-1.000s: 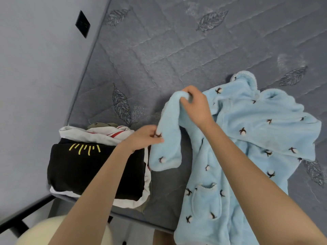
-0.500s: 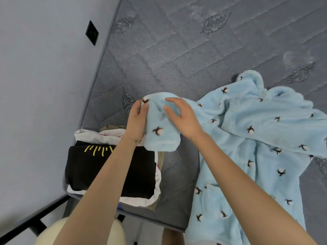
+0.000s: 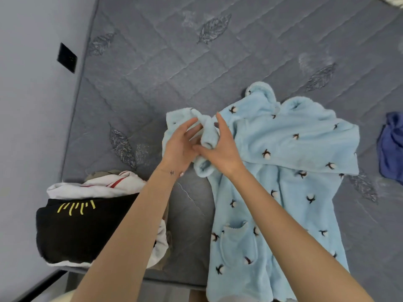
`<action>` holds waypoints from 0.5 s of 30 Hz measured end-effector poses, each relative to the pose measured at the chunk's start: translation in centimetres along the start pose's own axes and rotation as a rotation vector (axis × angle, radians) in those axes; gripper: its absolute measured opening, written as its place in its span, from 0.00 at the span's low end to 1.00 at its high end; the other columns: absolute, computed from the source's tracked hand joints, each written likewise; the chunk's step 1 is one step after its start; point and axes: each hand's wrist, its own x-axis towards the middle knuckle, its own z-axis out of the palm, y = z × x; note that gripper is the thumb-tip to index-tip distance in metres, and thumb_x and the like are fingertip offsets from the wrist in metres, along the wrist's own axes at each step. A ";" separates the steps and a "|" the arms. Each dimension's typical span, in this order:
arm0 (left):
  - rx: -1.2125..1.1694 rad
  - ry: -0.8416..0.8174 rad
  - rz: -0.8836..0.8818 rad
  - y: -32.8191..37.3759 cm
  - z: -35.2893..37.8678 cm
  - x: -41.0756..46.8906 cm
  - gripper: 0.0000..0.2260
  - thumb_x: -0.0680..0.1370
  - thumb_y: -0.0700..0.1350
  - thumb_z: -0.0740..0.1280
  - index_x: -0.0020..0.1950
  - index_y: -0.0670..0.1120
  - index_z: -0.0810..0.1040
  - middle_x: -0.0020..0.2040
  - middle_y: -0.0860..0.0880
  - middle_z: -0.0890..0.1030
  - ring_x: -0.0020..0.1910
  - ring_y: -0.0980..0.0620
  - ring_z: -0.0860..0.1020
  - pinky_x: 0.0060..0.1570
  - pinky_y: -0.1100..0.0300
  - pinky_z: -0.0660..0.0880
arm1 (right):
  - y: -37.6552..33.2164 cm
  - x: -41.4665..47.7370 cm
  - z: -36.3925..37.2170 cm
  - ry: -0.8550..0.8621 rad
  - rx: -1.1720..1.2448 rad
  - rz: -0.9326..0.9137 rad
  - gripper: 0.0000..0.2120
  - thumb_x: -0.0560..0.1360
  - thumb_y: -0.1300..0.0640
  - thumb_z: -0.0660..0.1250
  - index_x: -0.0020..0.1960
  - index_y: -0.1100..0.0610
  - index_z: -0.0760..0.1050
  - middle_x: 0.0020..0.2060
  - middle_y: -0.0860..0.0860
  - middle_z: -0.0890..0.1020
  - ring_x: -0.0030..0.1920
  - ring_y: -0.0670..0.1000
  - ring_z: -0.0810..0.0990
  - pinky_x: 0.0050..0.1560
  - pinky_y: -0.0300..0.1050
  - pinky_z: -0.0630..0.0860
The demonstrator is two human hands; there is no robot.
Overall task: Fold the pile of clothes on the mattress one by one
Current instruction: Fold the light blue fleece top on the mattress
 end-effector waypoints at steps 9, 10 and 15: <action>1.060 0.084 0.561 -6.9 6.1 3.3 0.17 0.82 0.46 0.57 0.70 0.45 0.72 0.66 0.48 0.75 0.66 0.51 0.71 0.65 0.70 0.63 | 4.2 0.6 -12.0 0.478 0.110 -0.037 0.02 0.77 0.61 0.65 0.48 0.58 0.72 0.38 0.43 0.75 0.38 0.39 0.73 0.41 0.27 0.69; 1.172 0.075 0.574 -7.8 6.6 3.8 0.21 0.80 0.51 0.56 0.70 0.46 0.72 0.68 0.46 0.73 0.69 0.48 0.69 0.68 0.67 0.59 | 4.6 0.7 -13.4 0.494 0.116 -0.045 0.03 0.77 0.61 0.66 0.47 0.58 0.72 0.37 0.44 0.74 0.38 0.39 0.73 0.41 0.28 0.69; 1.421 0.108 0.475 -11.8 10.8 4.8 0.29 0.76 0.62 0.49 0.75 0.53 0.65 0.76 0.44 0.61 0.76 0.44 0.57 0.74 0.45 0.52 | 6.8 1.2 -20.3 0.543 0.133 -0.030 0.04 0.77 0.59 0.67 0.45 0.56 0.73 0.37 0.43 0.76 0.39 0.39 0.73 0.45 0.37 0.72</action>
